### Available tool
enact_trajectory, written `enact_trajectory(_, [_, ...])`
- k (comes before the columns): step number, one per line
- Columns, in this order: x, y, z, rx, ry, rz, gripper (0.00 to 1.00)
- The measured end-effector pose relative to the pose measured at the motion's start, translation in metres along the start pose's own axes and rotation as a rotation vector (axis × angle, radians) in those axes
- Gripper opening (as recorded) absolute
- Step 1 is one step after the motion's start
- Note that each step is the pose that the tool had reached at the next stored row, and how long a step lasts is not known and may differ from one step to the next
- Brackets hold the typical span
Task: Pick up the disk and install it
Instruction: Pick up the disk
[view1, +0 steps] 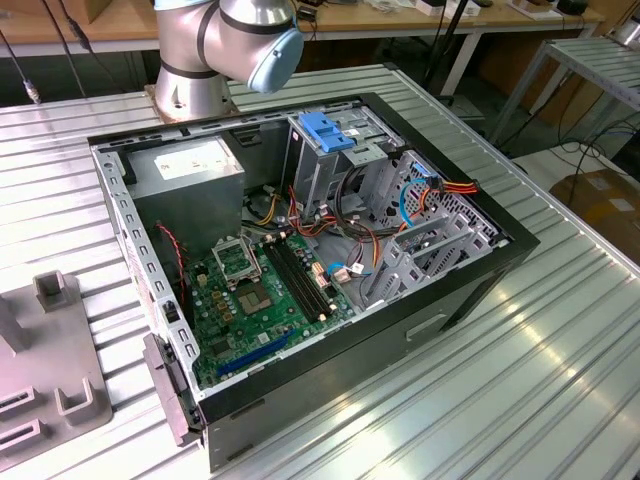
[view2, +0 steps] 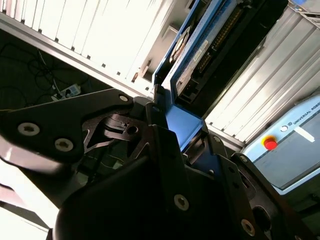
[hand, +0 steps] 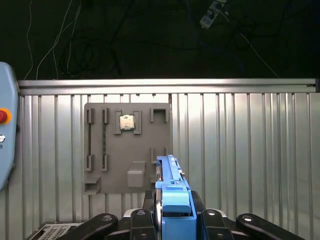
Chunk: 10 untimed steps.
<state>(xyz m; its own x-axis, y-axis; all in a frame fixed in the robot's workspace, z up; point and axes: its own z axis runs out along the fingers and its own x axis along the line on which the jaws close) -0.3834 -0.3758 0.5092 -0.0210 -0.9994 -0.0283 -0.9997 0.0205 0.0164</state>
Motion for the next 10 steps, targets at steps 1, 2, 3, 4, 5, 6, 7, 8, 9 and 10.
enact_trajectory(1, [0.0,-0.0024,0.0,0.0,0.0,0.0,0.37])
enact_trajectory(2, [-0.0001,-0.0041,-0.0001,0.0,0.0,0.0,0.37])
enact_trajectory(3, [-0.0001,-0.0073,-0.0001,0.0,0.0,0.0,0.37])
enact_trajectory(4, [-0.0002,-0.0109,-0.0001,0.0,0.0,0.0,0.37])
enact_trajectory(5, [-0.0002,-0.0128,-0.0002,0.0001,-0.0001,0.0,0.37])
enact_trajectory(6, [-0.0003,-0.0143,-0.0002,0.0,0.0,0.0,0.37])
enact_trajectory(7, [-0.0003,-0.0167,-0.0002,0.0,0.0,0.0,0.37])
enact_trajectory(8, [-0.0004,-0.0183,-0.0003,0.0,-0.0001,0.0,0.37])
enact_trajectory(9, [-0.0004,-0.0201,-0.0003,0.0001,0.0,0.0,0.37])
enact_trajectory(10, [-0.0005,-0.0217,-0.0003,0.0,0.0,0.0,0.37])
